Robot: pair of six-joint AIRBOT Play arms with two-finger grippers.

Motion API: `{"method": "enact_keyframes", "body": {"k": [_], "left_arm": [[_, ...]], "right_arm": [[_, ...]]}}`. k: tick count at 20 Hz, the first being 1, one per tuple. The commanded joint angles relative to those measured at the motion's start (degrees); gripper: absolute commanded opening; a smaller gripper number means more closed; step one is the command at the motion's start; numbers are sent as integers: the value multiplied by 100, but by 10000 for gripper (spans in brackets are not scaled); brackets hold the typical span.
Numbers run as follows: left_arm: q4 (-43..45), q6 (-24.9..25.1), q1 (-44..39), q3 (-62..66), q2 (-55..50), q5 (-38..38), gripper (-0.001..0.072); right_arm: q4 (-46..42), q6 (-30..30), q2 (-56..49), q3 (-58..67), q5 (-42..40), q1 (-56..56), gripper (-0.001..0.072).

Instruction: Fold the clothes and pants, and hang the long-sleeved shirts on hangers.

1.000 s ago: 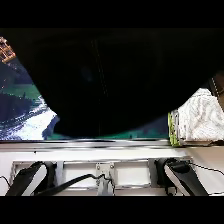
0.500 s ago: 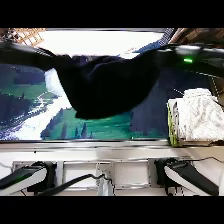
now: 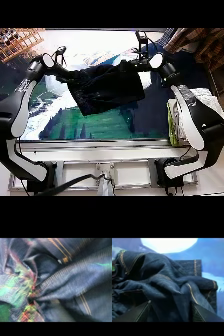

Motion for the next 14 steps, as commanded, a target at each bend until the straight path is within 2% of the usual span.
{"method": "enact_keyframes", "body": {"k": [1,2,3,4,7,8,10,11,13,14], "left_arm": [[101,-1207,337,7,-122,535,698],[101,-1193,459,7,0,450,696],[109,-1178,577,7,168,291,696],[107,-1093,680,4,345,122,696],[127,-739,866,-11,918,-417,694],[122,-643,859,-76,1104,-573,693],[103,-306,686,-501,1585,-800,693],[105,-181,566,-848,1860,-868,693],[81,-166,284,-1834,2496,-752,694],[-63,-164,166,-2323,2767,-584,693]], "right_arm": [[-459,7,-118,76,190,2,570],[-616,22,-70,74,437,-39,562],[-796,151,-31,59,610,-96,481],[-1088,461,2,57,730,-188,469],[-2186,2188,116,-24,796,-704,470],[-2337,2437,177,-118,793,-920,470],[-2245,2354,330,-387,988,-1298,470],[-2133,2026,407,-509,1266,-1379,470],[-2072,1556,595,-859,1609,-1384,471],[-2048,1519,767,-1134,1574,-1335,471]]}}
